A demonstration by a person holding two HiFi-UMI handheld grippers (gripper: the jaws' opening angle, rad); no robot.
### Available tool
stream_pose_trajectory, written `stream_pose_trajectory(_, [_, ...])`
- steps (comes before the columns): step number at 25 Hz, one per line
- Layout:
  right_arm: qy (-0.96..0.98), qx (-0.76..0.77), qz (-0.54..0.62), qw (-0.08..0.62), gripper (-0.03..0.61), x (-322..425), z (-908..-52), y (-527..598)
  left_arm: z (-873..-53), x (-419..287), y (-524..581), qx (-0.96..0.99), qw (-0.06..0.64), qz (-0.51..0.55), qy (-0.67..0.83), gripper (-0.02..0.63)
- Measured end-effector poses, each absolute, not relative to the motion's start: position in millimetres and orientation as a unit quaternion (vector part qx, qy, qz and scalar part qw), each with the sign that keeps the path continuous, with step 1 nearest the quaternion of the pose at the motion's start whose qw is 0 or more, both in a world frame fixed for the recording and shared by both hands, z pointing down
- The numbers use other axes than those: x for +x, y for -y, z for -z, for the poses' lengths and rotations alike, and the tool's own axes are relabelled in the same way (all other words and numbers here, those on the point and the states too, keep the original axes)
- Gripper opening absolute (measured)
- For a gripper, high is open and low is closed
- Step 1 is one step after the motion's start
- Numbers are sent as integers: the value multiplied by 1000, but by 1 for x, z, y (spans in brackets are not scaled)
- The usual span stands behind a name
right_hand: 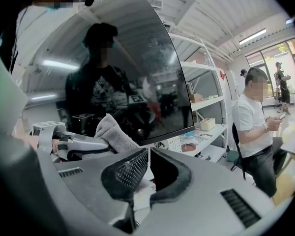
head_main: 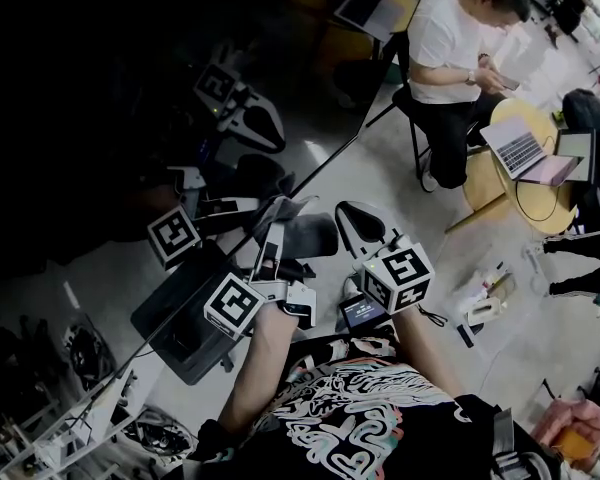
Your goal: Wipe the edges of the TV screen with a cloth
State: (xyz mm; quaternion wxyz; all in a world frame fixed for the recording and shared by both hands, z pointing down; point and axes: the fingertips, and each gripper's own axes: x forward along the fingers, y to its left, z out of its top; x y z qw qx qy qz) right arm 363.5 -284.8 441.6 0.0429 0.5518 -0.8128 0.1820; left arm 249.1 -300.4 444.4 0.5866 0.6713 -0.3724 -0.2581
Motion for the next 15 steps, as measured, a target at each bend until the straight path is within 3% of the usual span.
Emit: stream_pose_trajectory(15, [813, 551, -186, 35, 35, 366, -441, 289, -448, 254, 304, 681, 581, 237, 377, 75])
